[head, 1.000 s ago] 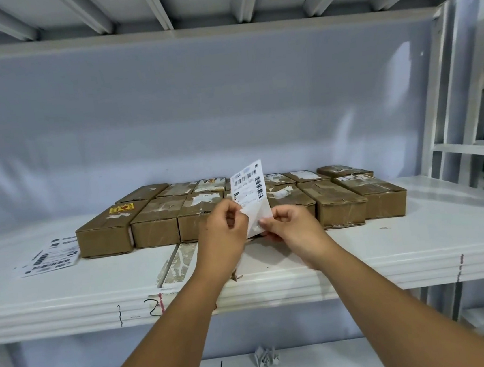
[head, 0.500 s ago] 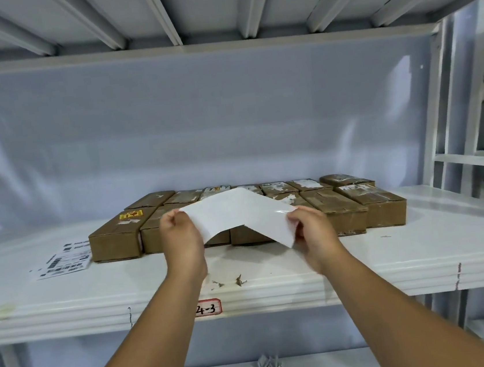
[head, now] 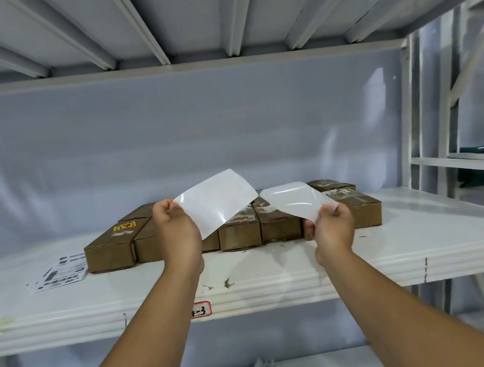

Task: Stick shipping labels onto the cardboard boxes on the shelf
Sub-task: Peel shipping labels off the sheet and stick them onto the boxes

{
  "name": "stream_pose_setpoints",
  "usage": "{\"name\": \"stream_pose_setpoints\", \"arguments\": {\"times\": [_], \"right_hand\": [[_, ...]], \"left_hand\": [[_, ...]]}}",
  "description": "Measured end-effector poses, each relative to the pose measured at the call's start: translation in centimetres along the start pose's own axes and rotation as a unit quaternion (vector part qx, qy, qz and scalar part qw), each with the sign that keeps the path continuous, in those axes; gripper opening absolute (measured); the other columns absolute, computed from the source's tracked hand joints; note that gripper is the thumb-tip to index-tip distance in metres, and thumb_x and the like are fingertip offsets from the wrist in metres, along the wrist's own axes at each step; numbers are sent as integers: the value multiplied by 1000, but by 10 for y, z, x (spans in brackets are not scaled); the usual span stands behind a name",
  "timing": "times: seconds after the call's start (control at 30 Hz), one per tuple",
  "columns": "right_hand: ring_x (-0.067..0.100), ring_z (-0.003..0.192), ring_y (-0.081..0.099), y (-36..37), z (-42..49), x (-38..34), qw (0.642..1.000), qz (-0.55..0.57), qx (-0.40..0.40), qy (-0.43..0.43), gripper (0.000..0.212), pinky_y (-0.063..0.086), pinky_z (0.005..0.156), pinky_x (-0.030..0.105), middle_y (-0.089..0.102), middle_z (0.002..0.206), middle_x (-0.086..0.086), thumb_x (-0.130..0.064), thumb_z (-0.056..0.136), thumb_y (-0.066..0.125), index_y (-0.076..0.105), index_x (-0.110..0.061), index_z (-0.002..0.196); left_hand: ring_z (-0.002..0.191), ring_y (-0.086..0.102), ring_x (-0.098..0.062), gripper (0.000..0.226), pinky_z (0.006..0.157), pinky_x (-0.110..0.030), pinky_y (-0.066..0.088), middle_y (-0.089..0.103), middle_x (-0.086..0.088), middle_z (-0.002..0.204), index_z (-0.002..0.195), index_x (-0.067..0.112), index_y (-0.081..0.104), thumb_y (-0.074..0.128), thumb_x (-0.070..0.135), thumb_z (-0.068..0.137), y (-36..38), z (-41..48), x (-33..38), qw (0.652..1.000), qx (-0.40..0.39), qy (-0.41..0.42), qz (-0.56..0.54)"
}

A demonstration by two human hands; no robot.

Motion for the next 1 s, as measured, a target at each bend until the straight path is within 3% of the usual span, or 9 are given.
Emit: {"name": "stream_pose_setpoints", "arguments": {"times": [0.13, 0.2, 0.3, 0.4, 0.5, 0.6, 0.7, 0.83, 1.0], "right_hand": [[23, 81, 53, -56, 24, -21, 988, 45, 147, 3, 29, 53, 63, 32, 48, 107, 3, -4, 94, 39, 47, -22, 115], [26, 85, 52, -82, 36, -31, 984, 14, 177, -18, 40, 50, 75, 36, 46, 107, 8, 0, 89, 44, 45, -20, 123], [27, 83, 53, -113, 54, -45, 976, -59, 205, -43, 32, 46, 76, 35, 55, 101, 11, 4, 86, 37, 55, -21, 94], [25, 89, 57, -131, 67, -56, 977, -85, 186, -65, 43, 47, 84, 30, 64, 106, 6, 7, 85, 34, 66, -20, 76], [26, 105, 58, -145, 80, -67, 978, -124, 147, -76, 35, 46, 98, 35, 63, 120, -1, -8, 92, 40, 70, -19, 106], [27, 121, 50, -150, 95, -74, 965, -238, 68, -90, 43, 39, 105, 37, 50, 139, 2, -16, 95, 41, 49, -17, 137], [35, 130, 40, -154, 110, -73, 899, -430, 16, -86, 51, 36, 106, 38, 39, 146, 13, -12, 94, 41, 34, -6, 144], [39, 114, 47, -164, 122, -73, 806, -587, 20, -72, 31, 40, 94, 37, 48, 129, 21, -10, 91, 44, 50, -1, 120], [37, 133, 28, -174, 128, -77, 845, -527, 34, -88, 52, 38, 101, 41, 9, 153, 17, -27, 94, 56, 38, -15, 141]], "left_hand": [[75, 51, -11, 13, 64, -27, 42, 53, 6, 86, 100, 20, 44, 31, 17, 100, 29, -18, -6, 998, -22, -37, -44], [73, 53, -11, 14, 62, -27, 42, 54, 5, 85, 97, 22, 45, 33, 16, 99, 44, -24, -13, 997, -27, -56, -55], [75, 53, -13, 14, 64, -29, 42, 55, 5, 86, 98, 24, 46, 34, 19, 99, 71, -36, -23, 996, -44, -67, -43], [79, 51, -18, 16, 68, -32, 41, 54, 4, 85, 94, 26, 48, 35, 20, 99, 97, -49, -32, 996, -63, -65, -21], [74, 49, -16, 20, 63, -30, 39, 53, 4, 82, 86, 26, 48, 35, 18, 99, 123, -65, -36, 993, -92, -69, -22], [72, 50, -16, 23, 64, -31, 40, 55, 2, 82, 81, 27, 48, 36, 19, 99, 143, -78, -40, 991, -121, -64, -11], [72, 51, -17, 20, 65, -33, 41, 57, 0, 84, 87, 22, 52, 37, 22, 99, 157, -87, -45, 987, -154, -46, 16], [75, 52, -19, 23, 66, -34, 41, 57, -1, 87, 81, 28, 50, 38, 23, 99, 171, -96, -52, 984, -172, -12, 42], [80, 53, -22, 19, 68, -35, 42, 58, 0, 90, 85, 27, 49, 37, 23, 99, 179, -102, -59, 982, -182, -4, 46]]}}
Point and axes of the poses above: each hand's wrist, its own z-axis towards the middle knuckle, its own y-axis out of the palm, x = y × z, the point moved 5 cm from there along z, towards the middle knuckle
